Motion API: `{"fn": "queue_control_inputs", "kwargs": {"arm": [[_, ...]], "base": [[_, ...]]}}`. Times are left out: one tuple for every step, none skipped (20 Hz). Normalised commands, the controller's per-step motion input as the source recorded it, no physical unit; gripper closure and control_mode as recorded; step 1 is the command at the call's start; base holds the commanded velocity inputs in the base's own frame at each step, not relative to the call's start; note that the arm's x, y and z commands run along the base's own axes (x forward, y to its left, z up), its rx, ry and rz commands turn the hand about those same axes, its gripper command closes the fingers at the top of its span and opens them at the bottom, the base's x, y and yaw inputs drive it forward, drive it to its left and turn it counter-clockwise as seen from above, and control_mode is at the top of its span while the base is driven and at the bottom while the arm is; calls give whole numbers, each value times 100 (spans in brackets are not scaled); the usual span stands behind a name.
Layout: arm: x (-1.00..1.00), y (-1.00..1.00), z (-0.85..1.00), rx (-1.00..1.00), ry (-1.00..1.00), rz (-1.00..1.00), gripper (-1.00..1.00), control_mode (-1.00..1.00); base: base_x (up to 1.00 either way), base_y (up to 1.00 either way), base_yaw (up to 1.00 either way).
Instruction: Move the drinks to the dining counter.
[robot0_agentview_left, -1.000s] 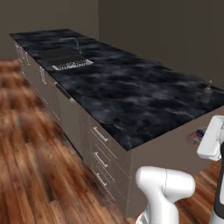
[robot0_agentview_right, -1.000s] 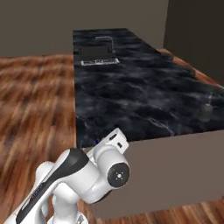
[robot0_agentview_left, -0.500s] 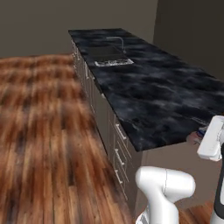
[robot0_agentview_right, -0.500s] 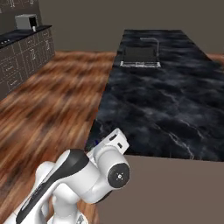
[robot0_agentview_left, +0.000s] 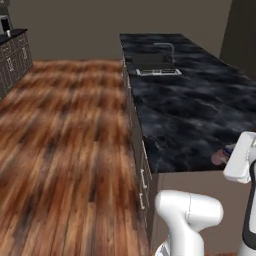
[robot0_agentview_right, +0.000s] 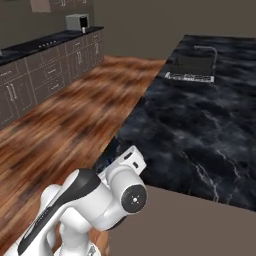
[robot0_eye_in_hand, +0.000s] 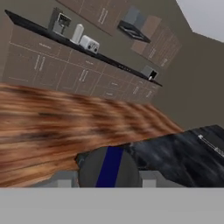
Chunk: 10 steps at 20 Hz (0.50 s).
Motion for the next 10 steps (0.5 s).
{"fn": "queue_control_inputs", "kwargs": {"arm": [[0, 0, 0, 0, 0, 0, 100, 100], [0, 0, 0, 0, 0, 0, 100, 100], [0, 0, 0, 0, 0, 0, 100, 100], [0, 0, 0, 0, 0, 0, 100, 100], [0, 0, 0, 0, 0, 0, 100, 100], [0, 0, 0, 0, 0, 0, 100, 100], [0, 0, 0, 0, 0, 0, 100, 100], [0, 0, 0, 0, 0, 0, 100, 100], [0, 0, 0, 0, 0, 0, 100, 100], [0, 0, 0, 0, 0, 0, 100, 100]], "base": [[-21, -66, 32], [-23, -66, 30], [-26, -63, 29], [-30, -59, 29], [-31, -56, 29], [-31, -55, 29], [-35, -54, 30], [-36, -52, 30], [-41, -48, 31], [-47, -42, 31]]}}
